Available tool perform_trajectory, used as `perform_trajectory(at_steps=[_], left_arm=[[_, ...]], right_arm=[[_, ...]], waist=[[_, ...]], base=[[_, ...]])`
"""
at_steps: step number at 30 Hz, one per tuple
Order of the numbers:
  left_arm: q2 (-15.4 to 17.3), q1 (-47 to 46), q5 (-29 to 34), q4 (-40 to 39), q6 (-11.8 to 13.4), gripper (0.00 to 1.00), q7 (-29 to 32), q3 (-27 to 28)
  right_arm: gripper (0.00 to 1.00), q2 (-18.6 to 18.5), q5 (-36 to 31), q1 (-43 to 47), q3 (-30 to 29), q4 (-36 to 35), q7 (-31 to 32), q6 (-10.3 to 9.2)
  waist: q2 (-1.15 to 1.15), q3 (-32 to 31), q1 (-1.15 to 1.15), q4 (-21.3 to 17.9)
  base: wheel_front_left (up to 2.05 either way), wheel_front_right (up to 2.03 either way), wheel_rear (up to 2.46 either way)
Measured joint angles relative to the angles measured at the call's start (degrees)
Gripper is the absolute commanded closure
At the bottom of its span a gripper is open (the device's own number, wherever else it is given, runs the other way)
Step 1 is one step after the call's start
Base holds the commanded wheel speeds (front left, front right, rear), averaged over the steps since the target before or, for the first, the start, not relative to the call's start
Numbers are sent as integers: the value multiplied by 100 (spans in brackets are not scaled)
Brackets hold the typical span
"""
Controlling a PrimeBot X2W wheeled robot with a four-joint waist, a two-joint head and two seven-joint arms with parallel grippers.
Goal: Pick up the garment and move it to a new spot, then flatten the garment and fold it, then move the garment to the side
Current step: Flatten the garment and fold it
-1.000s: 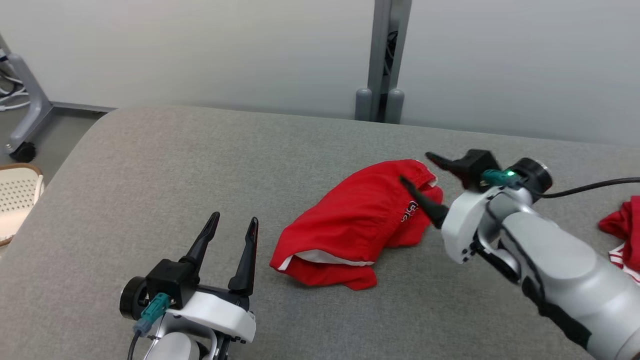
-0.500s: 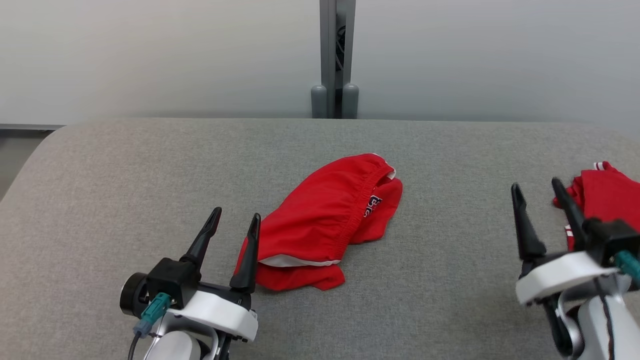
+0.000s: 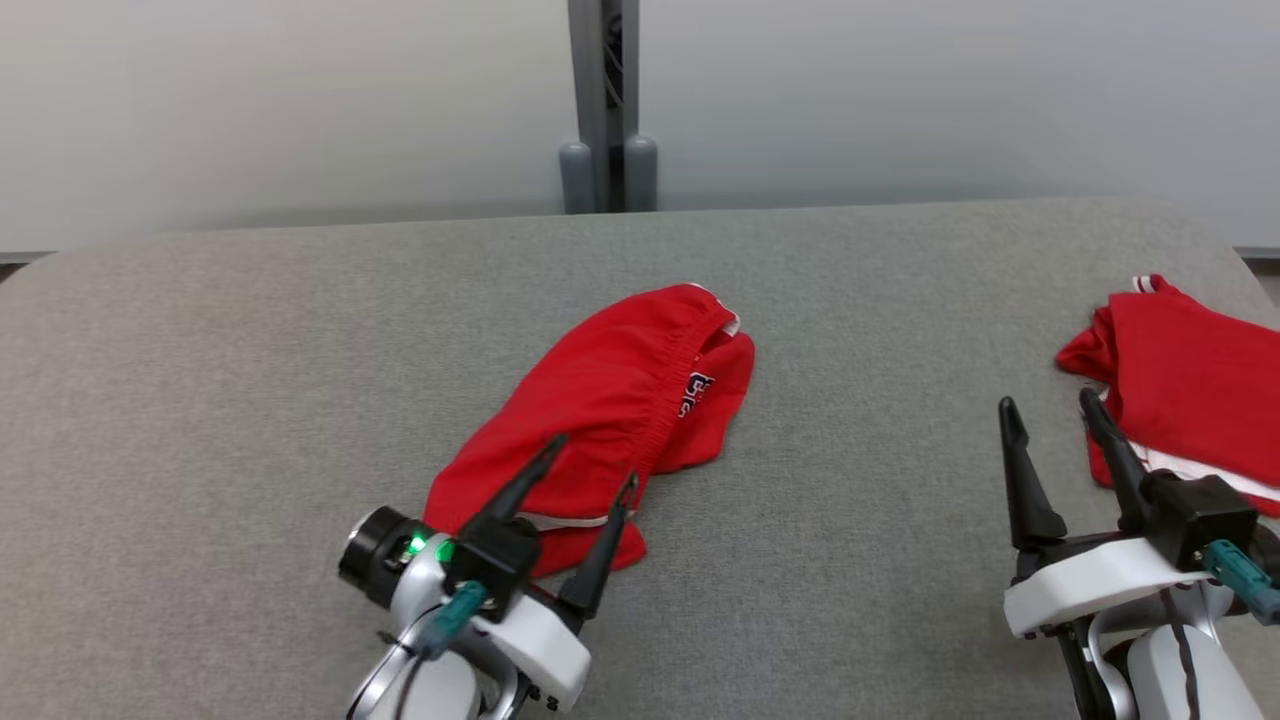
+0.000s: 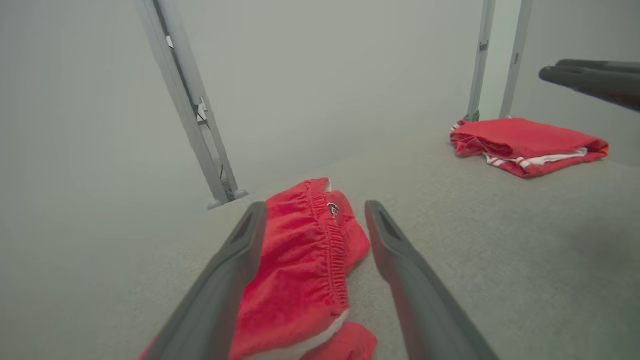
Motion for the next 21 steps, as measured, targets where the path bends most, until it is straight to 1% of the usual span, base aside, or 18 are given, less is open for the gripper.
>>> perform_trajectory(at_steps=[4, 6, 11, 16, 17, 21], left_arm=[[3, -425, 287, 834, -15, 0, 1, -476], [3, -685, 378, 1214, 67, 0, 1, -647], [3, -1263, 353, 2294, 425, 0, 54, -881], [7, -1753, 246, 3005, 892, 0, 75, -1016], [5, -1875, 199, 3233, 1031, 0, 68, -1053], [4, -2057, 89, 3607, 1246, 0, 59, -1114]], right_arm=[[0, 41, -1, -53, 113, 74, 1, 0], [0, 52, 7, -119, 136, 80, 0, 1], [0, 69, 73, -231, 146, 135, 0, 0], [0, 77, 225, -307, 201, 188, 0, 0], [0, 77, 268, -329, 235, 189, 0, 0], [0, 79, 315, -328, 255, 198, 1, 0]], waist=[[0, 145, 0, -189], [0, 233, 0, -297], [0, 461, 0, -589], [0, 639, 0, -874], [0, 698, 0, -965], [0, 757, 0, -1070]], base=[[0, 0, 0], [0, 0, 0], [0, 0, 0], [0, 0, 0], [0, 0, 0], [0, 0, 0]])
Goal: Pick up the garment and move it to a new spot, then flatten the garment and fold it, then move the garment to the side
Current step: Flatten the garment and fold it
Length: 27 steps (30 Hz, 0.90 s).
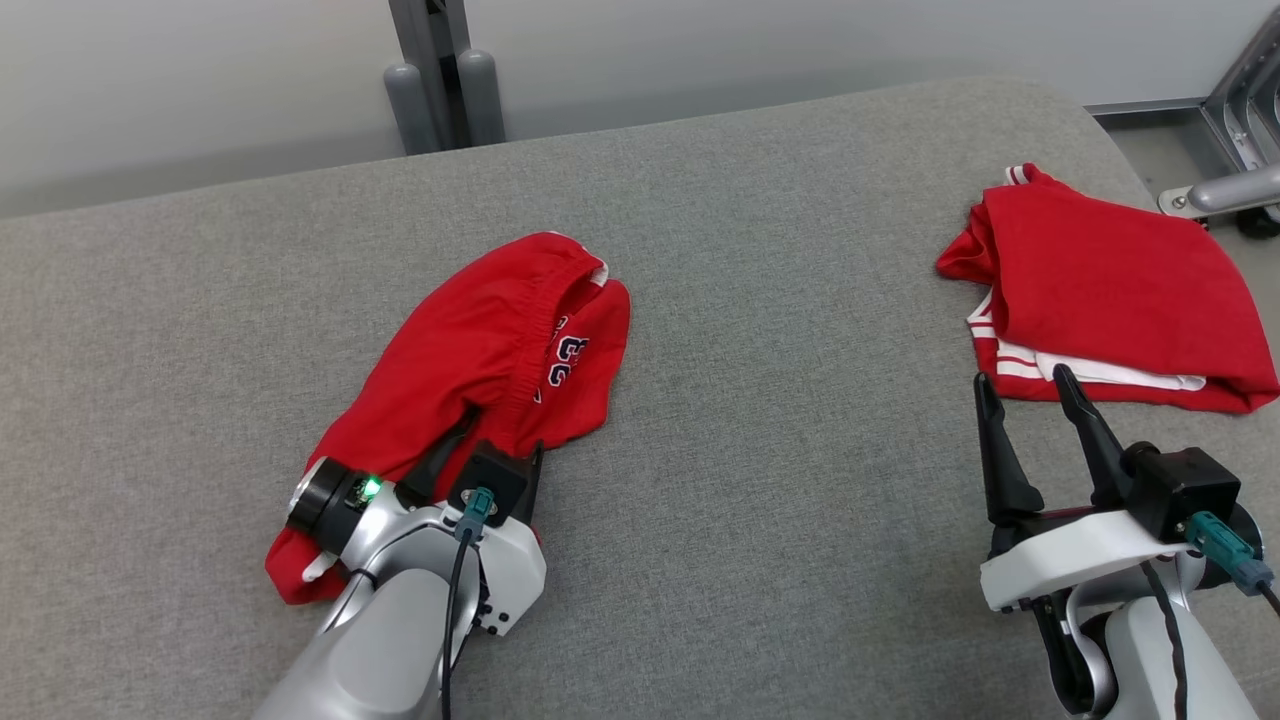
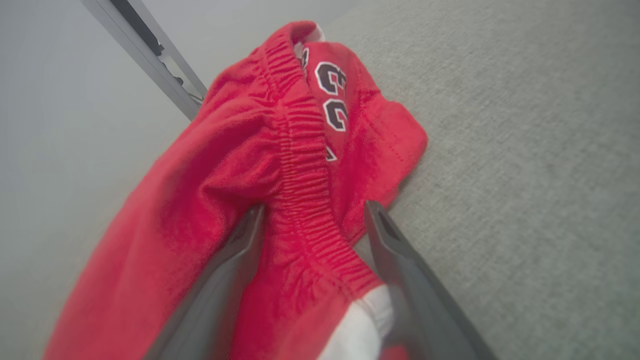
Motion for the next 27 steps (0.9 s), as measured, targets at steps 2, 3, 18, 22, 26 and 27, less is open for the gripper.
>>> perform_trajectory(at_steps=[2, 3, 18, 22, 26, 27], left_arm=[[-3, -44, -101, 159, 74, 19, 4, 4], [-1, -53, -192, 238, 92, 93, 36, 24], [5, 31, -1808, -892, -544, 100, -42, 335], [5, 58, -2364, -1354, -771, 100, -44, 410], [1, 220, -3398, -2048, -940, 100, -49, 499], [1, 237, -3708, -2249, -970, 100, -49, 525]], right_arm=[[0, 1, 31, 1, 4, 14, -1, 0], [0, 1, 31, 1, 8, 23, 0, 0], [0, 3, 138, 56, 170, 126, -1, 0], [0, 7, 181, 102, 204, 147, -1, 0], [0, 7, 242, 102, 220, 144, -1, 0], [0, 7, 254, 98, 220, 135, -1, 0]], waist=[[0, -17, 0, -7], [0, -29, 0, -7], [0, -378, 0, 75], [0, -436, 0, 55], [0, -459, 0, -5], [0, -450, 0, -17]], base=[[0, 0, 0], [0, 0, 0], [0, 0, 0], [0, 0, 0], [0, 0, 0], [0, 0, 0]])
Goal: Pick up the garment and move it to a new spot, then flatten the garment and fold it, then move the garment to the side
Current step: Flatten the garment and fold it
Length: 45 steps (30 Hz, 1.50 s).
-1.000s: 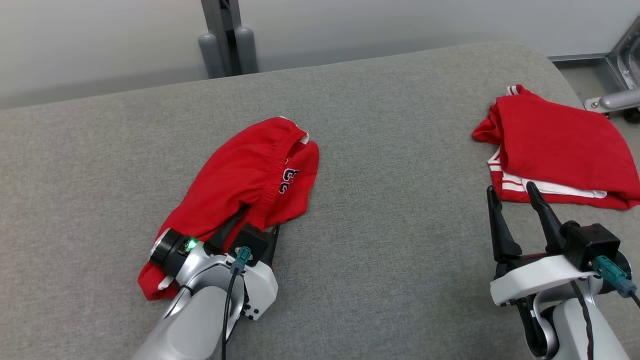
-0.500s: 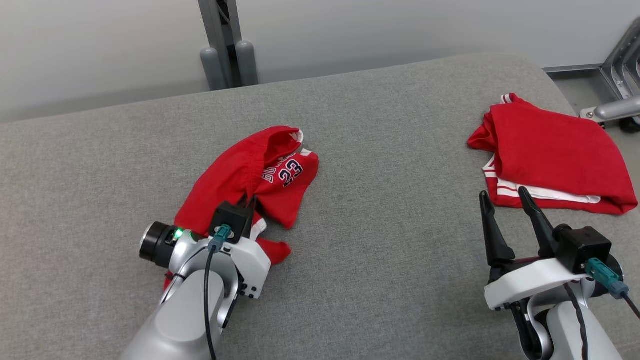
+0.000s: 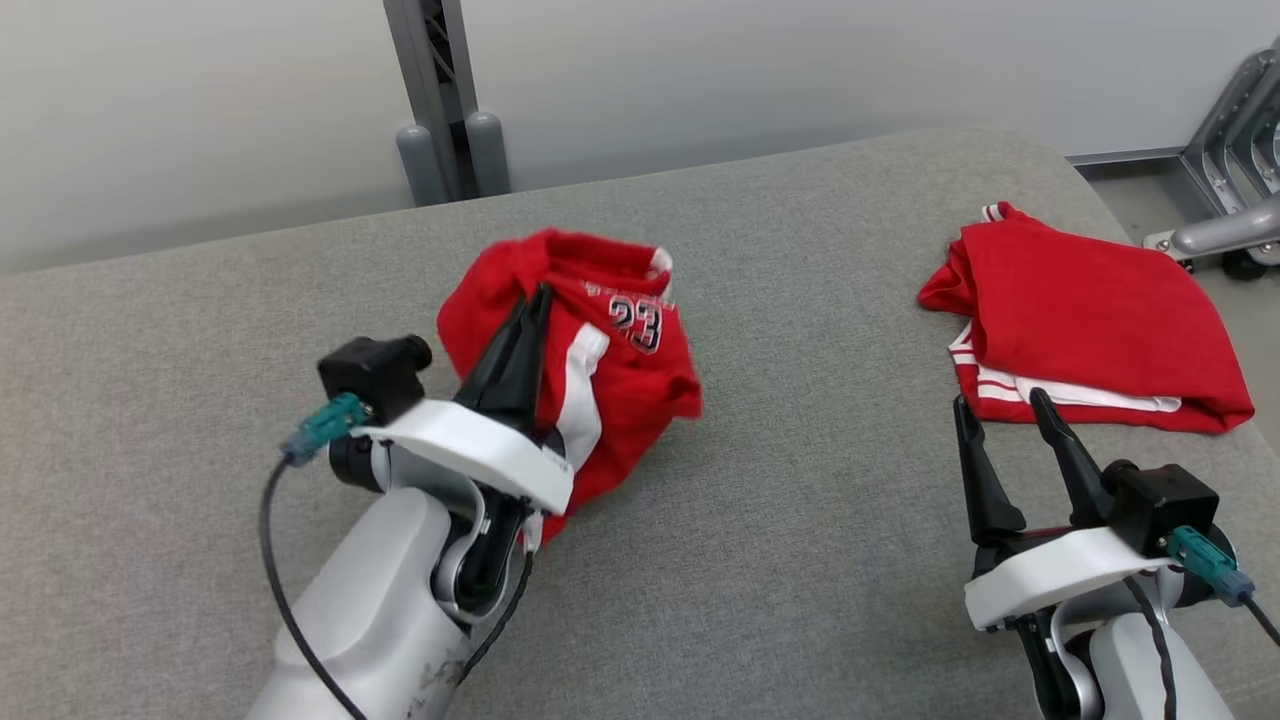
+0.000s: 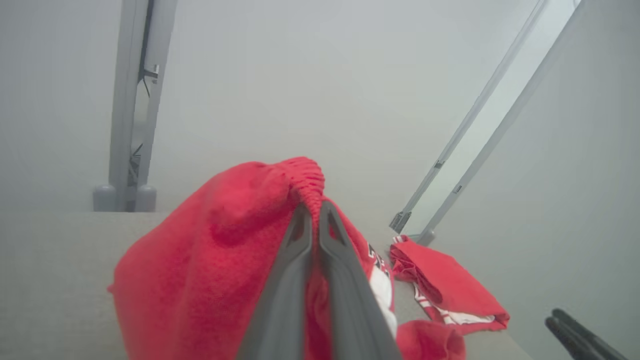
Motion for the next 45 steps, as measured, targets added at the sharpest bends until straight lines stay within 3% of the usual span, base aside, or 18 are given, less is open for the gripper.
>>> perform_trajectory(at_steps=[2, 5, 12, 13, 14, 15, 22, 31, 40, 45], left_arm=[[-9, 16, -481, -474, 55, 100, -1, 103], [-4, 21, -515, -533, 177, 100, -3, 186], [-2, 179, -668, 993, 611, 100, -8, 13], [0, 152, -662, 1245, 626, 96, -8, 5], [-1, 128, -669, 1417, 656, 27, -8, 41], [-2, 101, -673, 1550, 672, 0, -9, 102], [36, -1, -355, 1723, 647, 0, -9, 646], [134, 336, 509, 1120, 573, 0, -9, 1338], [101, 1252, 2242, -849, 475, 0, -10, 1975], [20, 1855, 2672, -1102, 414, 0, -10, 2103]], right_arm=[[0, -1, 25, -28, -13, -19, 1, 0], [0, -4, 26, -58, -11, -36, 0, 0], [0, -1, 29, -99, 102, 18, 0, 0], [0, 0, 29, -114, 126, 32, 0, 0], [0, 0, 29, -121, 145, 43, 0, 0], [0, 1, 29, -123, 164, 52, 1, 0], [0, -1, 22, -161, 225, 118, 1, 0], [0, -2, -31, -136, 405, 138, 0, 0], [0, -122, -580, -81, 1314, 77, 0, 1], [0, -359, -651, -74, 2108, 256, 1, 1]], waist=[[0, 46, 0, -12], [0, 90, 0, -4], [0, 182, 0, 86], [0, 190, 0, 101], [0, 197, 0, 115], [0, 205, 0, 131], [0, 212, 0, 308], [0, 26, 0, 605], [0, -87, 0, 1056], [0, -115, 0, 1358]], base=[[0, 0, 0], [0, 0, 0], [0, 0, 0], [0, 0, 0], [0, 0, 0], [0, 0, 0], [0, 0, 0], [0, 0, 0], [0, 0, 0], [0, 0, 0]])
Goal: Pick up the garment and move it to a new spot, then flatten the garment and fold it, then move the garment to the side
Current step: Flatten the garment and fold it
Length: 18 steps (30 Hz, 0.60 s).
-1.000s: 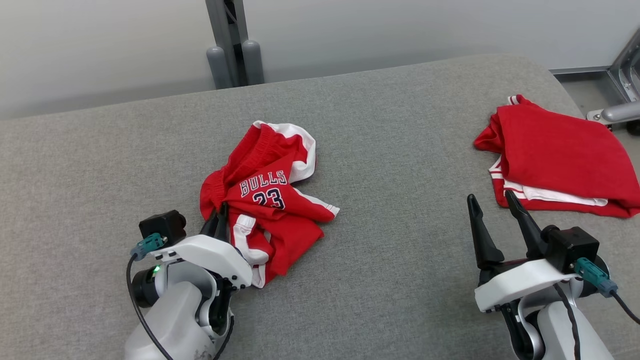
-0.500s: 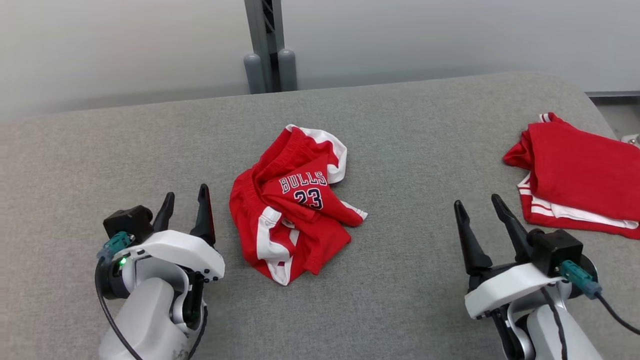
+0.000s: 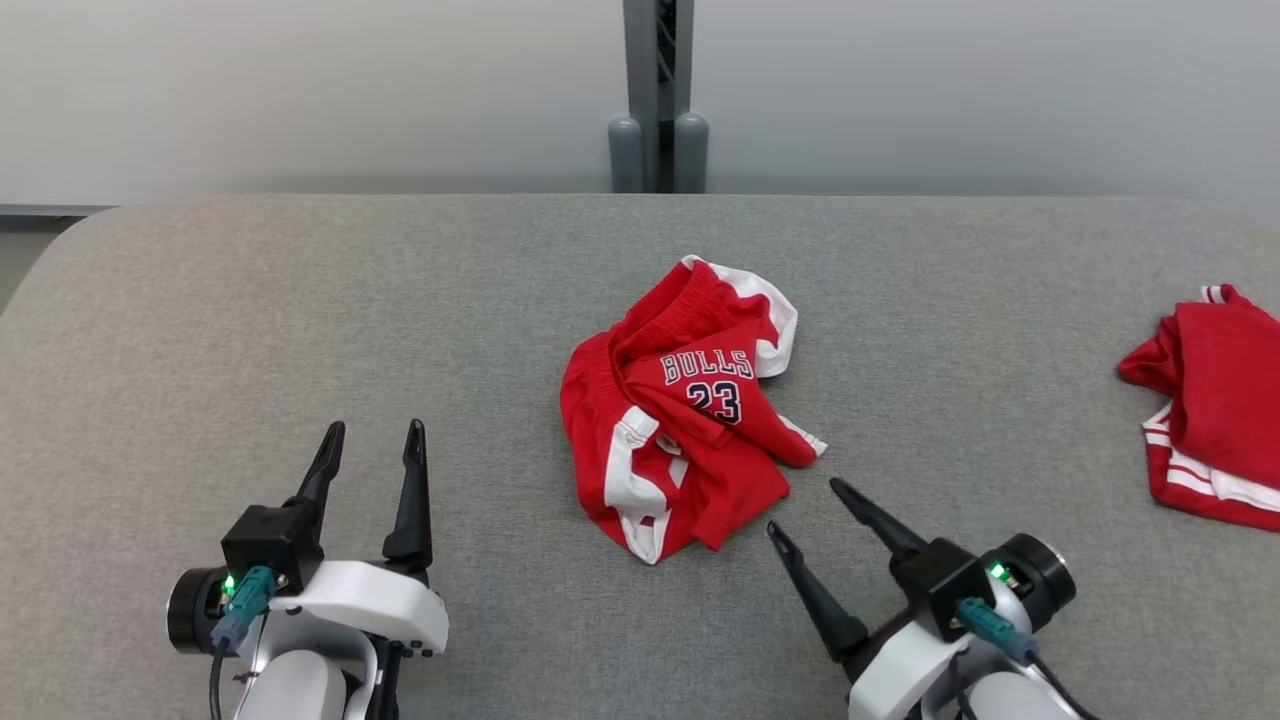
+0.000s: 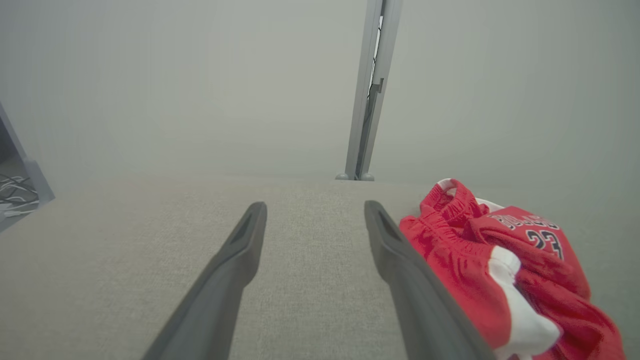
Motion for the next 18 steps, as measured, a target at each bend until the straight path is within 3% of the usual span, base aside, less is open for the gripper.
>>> perform_trajectory(at_steps=[8, 18], left_arm=[[-11, 260, -164, 7, -42, 0, 0, -45], [-15, 243, -320, -58, 24, 0, 0, -259]], right_arm=[[0, -121, -45, -59, 765, 309, -1, 0], [0, 98, -732, -409, 314, 1138, -1, 0]], waist=[[0, -80, 0, 427], [0, -29, 0, 787]], base=[[0, 0, 0], [0, 0, 0]])
